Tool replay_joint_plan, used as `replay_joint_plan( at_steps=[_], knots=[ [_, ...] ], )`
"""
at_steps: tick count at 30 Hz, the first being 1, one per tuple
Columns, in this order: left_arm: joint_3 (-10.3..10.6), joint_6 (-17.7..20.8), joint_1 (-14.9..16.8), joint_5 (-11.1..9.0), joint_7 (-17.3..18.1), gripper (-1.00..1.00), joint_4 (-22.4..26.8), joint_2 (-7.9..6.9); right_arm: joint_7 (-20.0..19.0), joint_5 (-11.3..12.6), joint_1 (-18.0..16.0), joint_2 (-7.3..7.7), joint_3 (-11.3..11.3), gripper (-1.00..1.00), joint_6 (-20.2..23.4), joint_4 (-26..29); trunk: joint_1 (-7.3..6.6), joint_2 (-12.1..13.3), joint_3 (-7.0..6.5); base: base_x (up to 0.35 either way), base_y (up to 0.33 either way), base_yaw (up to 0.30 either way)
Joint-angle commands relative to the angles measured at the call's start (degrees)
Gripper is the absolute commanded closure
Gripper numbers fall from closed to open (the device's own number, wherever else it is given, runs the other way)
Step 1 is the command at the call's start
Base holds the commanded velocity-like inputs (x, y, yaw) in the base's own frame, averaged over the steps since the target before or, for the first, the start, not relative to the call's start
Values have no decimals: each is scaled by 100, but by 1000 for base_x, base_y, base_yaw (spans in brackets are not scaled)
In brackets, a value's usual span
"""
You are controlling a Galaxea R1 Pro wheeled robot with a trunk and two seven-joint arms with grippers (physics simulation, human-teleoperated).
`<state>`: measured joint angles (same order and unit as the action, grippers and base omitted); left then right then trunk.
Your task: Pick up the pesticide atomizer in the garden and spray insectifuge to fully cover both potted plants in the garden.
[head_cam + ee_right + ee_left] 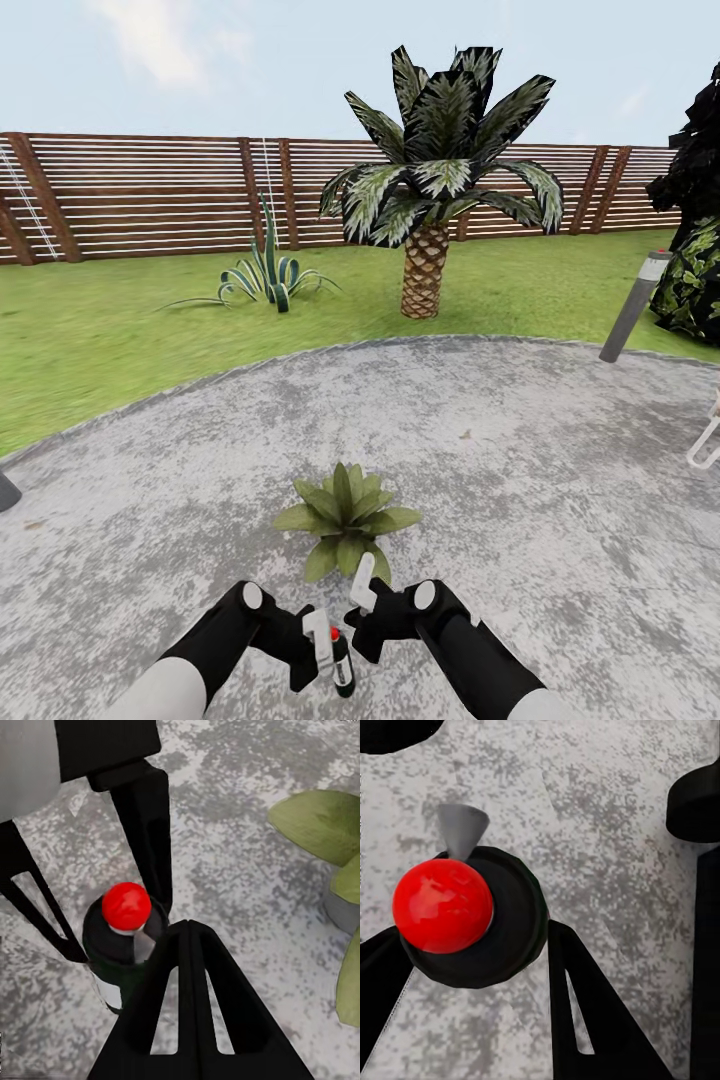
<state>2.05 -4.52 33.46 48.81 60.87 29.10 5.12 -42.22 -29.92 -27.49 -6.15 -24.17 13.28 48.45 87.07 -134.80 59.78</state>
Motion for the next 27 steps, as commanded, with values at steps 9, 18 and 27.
replay_joint_plan(
  at_steps=[9, 18, 27],
  knots=[
    [-10, -49, 75, 49, 73, 100, 0, 6, -24, -23, -2, 0, -277, 100, 26, -2, -1, -2, 5, 0, 0, 0],
    [-9, -59, 80, 49, 310, 100, -2, 0, -24, -23, -2, 0, -281, 100, 25, -2, -1, -2, 5, 0, 0, 0],
    [-16, -38, 143, 86, 324, 100, 1, -93, -24, -23, -2, 0, -282, 100, 25, -3, -1, -2, 5, 0, 0, 0]
  ],
)
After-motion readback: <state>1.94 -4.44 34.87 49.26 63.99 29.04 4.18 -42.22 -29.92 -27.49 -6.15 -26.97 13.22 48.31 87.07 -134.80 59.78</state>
